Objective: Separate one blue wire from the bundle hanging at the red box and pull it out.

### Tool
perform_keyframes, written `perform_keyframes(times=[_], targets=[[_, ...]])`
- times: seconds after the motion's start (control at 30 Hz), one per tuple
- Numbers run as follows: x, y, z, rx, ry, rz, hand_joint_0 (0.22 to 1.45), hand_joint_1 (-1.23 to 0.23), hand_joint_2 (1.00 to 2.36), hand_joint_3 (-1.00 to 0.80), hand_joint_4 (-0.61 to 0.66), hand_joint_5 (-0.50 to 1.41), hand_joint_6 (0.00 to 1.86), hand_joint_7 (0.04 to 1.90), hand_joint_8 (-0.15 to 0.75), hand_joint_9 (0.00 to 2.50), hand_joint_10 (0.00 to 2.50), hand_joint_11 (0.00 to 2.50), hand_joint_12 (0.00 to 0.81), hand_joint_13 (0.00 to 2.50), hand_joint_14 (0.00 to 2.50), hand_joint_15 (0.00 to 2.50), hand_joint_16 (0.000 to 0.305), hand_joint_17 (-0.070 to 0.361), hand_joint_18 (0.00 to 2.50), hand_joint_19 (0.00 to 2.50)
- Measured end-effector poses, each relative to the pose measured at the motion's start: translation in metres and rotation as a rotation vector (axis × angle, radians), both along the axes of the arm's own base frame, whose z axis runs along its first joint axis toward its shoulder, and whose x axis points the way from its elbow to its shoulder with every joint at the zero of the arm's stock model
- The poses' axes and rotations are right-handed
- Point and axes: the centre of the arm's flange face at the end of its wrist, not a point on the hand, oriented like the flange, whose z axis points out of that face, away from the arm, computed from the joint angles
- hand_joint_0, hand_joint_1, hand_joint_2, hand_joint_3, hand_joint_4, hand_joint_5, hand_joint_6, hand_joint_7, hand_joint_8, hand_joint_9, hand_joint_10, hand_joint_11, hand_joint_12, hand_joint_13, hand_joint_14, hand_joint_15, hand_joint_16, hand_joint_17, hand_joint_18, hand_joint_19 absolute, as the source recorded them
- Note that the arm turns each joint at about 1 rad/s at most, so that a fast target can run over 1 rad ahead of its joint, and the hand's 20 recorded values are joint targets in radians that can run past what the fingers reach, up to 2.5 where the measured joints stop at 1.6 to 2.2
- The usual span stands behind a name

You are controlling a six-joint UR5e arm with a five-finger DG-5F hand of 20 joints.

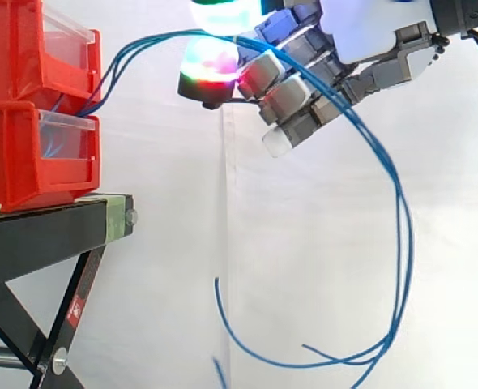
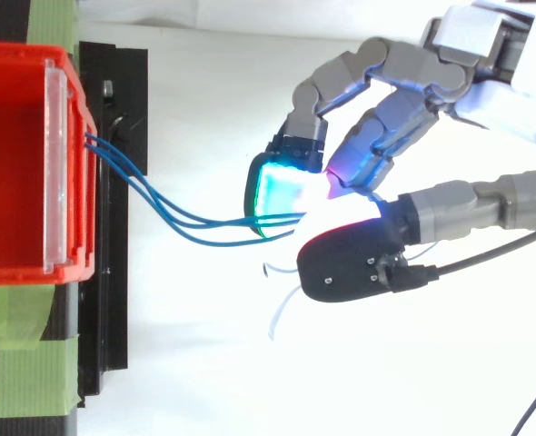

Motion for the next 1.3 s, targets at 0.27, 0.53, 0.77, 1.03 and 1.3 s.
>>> perform_keyframes(times=[0.27,0.53,0.77,1.03,1.3], targets=[[0.0,-0.0001,0.0001,0.0,0.0,0.0,0.69,-0.8,1.02,-0.16,0.06,-0.22,0.93,0.83,0.294,0.92,0.18,1.53,0.414,1.04,0.0,1.59,0.049,0.11,0.74,0.57],[0.0001,0.0,0.0001,0.0,-0.001,0.0,0.62,-0.7,1.01,-0.22,0.15,-0.22,0.93,0.8,0.338,0.92,0.3,1.43,0.454,1.0,0.19,1.48,0.055,0.124,0.73,0.57],[0.0002,0.0,0.0001,0.001,-0.002,0.0,0.7,-0.74,1.0,-0.09,0.04,-0.22,0.95,0.82,0.33,0.92,0.4,1.36,0.457,1.01,0.22,1.43,0.055,0.123,0.75,0.56],[0.0002,0.0002,0.0001,0.001,-0.001,0.003,0.67,-0.77,1.01,-0.19,0.12,-0.22,0.94,0.76,0.306,0.91,0.26,1.47,0.431,1.01,0.1,1.53,0.051,0.114,0.72,0.56],[0.0002,0.0,0.0001,0.002,-0.002,0.001,0.68,-0.78,1.01,-0.18,0.1,-0.22,0.94,0.76,0.287,0.84,1.19,1.27,0.419,0.99,0.54,1.47,0.049,0.111,0.78,0.63]])
